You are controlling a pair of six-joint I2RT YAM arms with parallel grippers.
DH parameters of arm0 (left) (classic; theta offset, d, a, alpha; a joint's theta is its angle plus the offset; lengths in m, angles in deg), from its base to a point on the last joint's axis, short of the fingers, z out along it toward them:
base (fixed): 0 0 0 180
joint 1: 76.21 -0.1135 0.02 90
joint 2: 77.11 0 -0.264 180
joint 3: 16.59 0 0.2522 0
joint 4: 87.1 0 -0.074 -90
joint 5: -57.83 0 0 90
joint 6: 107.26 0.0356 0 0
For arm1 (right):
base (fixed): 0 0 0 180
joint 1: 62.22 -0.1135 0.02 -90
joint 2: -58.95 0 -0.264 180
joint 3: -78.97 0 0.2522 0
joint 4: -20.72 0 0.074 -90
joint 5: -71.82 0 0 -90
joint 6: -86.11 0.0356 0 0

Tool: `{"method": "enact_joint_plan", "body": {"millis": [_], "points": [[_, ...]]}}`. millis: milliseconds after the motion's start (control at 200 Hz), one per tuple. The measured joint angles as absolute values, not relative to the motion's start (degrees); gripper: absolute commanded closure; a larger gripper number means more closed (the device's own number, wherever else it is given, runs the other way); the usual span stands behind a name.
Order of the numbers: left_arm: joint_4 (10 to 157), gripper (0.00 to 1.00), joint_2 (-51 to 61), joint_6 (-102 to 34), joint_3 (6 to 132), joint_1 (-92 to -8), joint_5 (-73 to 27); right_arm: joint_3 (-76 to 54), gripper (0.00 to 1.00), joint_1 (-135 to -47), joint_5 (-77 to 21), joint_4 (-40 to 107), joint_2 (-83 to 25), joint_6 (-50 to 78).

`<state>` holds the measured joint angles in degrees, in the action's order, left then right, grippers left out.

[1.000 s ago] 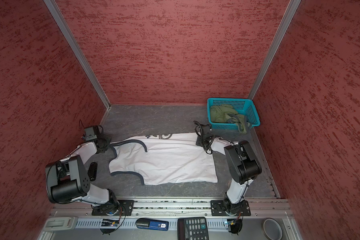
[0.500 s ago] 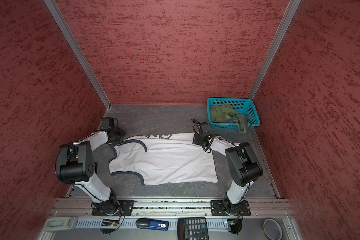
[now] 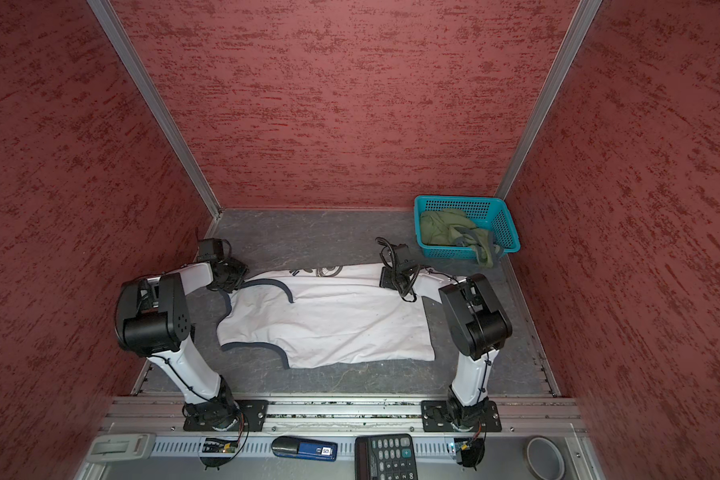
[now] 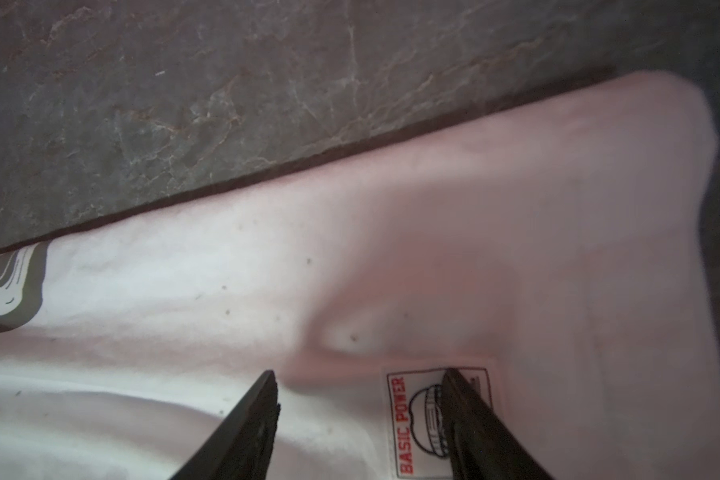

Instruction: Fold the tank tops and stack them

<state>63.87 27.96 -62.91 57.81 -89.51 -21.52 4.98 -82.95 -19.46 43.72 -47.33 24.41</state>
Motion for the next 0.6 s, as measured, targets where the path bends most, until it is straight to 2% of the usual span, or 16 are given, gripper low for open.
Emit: {"method": "enact_joint_plan", "body": {"millis": [250,481,596], "points": [[65.2,0.62,36.4,-62.8,68.1,-89.7,-18.5,-0.7,0.35,-82.2,-19.0,44.0,-51.6,24.2],[60.7,0.33,35.0,-60.8,70.4,-88.5,-19.9,-3.5,0.32,-81.6,-17.1,48.5,-50.1,21.8],[54.7,0.26,27.9,-59.0,70.0,-87.1,-21.3,-1.2,0.31,-81.7,-17.0,50.7,-43.0,20.8]]}}
